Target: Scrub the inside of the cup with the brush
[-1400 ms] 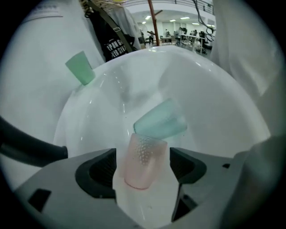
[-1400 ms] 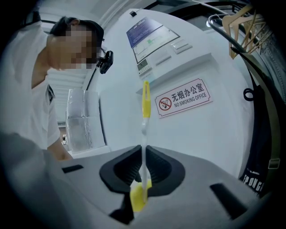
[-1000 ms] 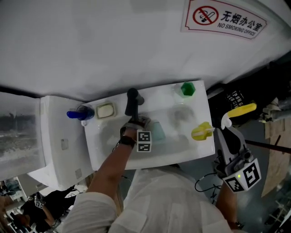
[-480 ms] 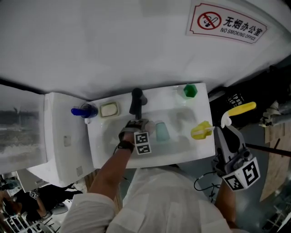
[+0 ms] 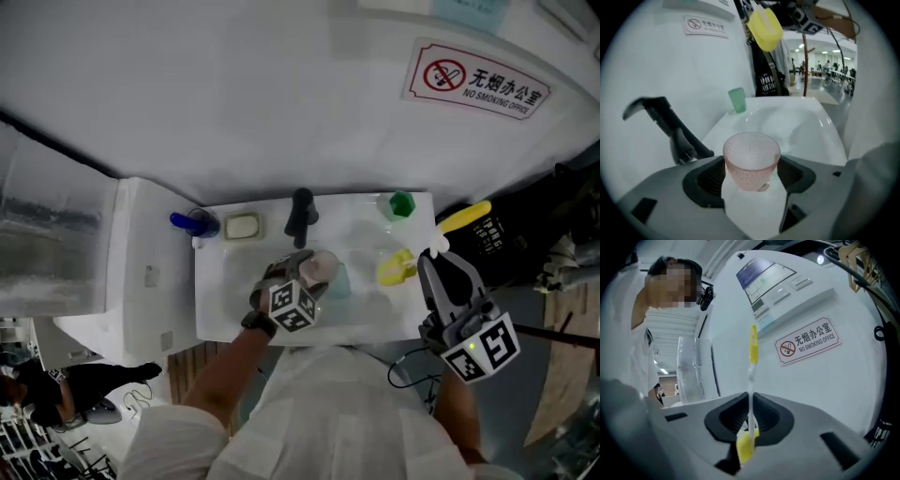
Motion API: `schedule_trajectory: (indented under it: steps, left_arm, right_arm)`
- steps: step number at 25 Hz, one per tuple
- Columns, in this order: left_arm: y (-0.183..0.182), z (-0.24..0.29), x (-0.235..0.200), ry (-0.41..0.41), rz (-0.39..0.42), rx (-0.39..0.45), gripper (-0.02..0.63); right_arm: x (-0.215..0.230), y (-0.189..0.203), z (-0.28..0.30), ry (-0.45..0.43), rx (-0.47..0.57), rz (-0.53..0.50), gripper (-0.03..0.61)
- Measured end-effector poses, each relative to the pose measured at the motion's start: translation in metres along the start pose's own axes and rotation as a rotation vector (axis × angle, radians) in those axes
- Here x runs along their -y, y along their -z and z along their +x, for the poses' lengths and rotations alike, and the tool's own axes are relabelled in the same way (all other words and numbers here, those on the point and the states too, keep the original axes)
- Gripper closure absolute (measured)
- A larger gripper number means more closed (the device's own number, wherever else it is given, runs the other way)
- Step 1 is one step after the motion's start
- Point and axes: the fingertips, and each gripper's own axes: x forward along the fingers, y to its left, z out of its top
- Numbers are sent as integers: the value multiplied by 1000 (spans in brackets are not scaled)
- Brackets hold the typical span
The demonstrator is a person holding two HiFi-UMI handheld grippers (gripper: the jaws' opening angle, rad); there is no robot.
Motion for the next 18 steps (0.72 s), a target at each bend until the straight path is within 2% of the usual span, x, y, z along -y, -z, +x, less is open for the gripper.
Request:
schedule_trajectory:
  steps: [4, 7, 10, 13, 18]
  left_arm:
    - [-56, -35, -16, -51, -125, 162, 273]
    - [-96, -60, -26, -77, -183, 265, 273]
    - [-134, -81, -34, -84, -203, 356, 273]
    - [-166, -99, -39, -91, -211, 426, 273]
    - [-195, -114, -48, -102, -207, 468, 273]
  right_arm:
    - [-17, -16, 12, -58, 51, -16, 549]
    - [-33, -35, 18, -106, 116, -49, 549]
    - [-43, -47, 28, -139, 153, -87, 549]
    - [-47, -47, 37, -150, 142, -110, 549]
    - [-47, -49, 43, -162, 138, -137, 549]
